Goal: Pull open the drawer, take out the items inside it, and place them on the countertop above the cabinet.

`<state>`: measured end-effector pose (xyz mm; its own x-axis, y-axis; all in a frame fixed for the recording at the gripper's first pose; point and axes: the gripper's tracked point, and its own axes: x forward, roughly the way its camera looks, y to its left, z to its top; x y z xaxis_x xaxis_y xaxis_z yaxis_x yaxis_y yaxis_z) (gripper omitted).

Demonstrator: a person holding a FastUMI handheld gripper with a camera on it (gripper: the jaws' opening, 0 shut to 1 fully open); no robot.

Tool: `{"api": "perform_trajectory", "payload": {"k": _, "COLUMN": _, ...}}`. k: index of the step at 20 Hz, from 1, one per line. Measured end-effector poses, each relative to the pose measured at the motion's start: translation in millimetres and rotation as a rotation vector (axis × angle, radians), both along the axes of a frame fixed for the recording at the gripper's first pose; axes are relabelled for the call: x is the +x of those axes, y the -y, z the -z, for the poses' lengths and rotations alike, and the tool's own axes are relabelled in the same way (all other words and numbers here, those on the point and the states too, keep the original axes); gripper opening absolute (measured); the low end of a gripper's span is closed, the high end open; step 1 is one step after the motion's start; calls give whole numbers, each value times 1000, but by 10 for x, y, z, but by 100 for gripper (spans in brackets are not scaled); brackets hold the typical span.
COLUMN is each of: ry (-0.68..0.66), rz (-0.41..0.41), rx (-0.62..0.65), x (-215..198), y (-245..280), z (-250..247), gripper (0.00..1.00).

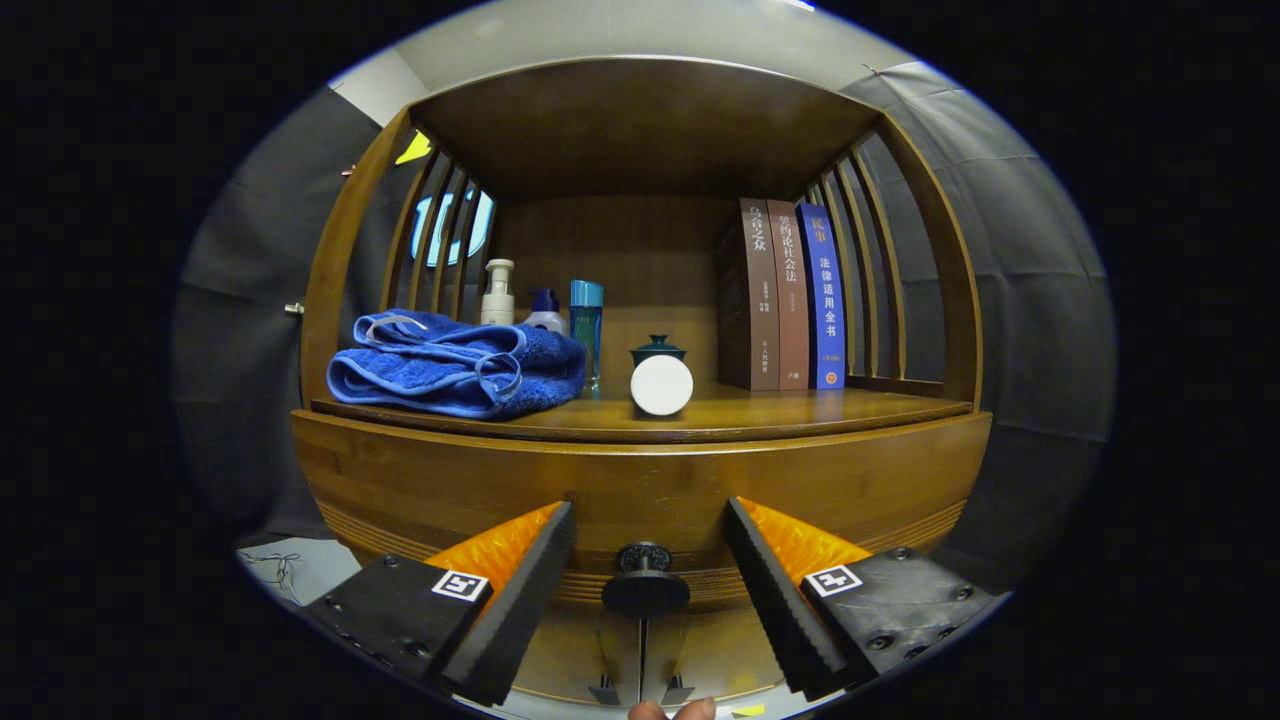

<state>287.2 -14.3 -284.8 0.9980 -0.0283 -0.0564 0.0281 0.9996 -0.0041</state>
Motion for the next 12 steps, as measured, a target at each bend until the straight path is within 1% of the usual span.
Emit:
{"api": "perform_trajectory", "payload": {"k": 5, "ry": 25, "rz": 2, "rx": -24, "x": 24, "y": -12, "z": -18, "gripper": 99}}
{"api": "perform_trajectory", "payload": {"k": 8, "ry": 7, "rz": 2, "rx": -18, "x": 33, "y": -2, "z": -20, "gripper": 99}}
{"api": "perform_trajectory", "payload": {"k": 12, "ry": -26, "rz": 1, "rx": 8, "x": -53, "y": 8, "z": -79, "gripper": 99}}
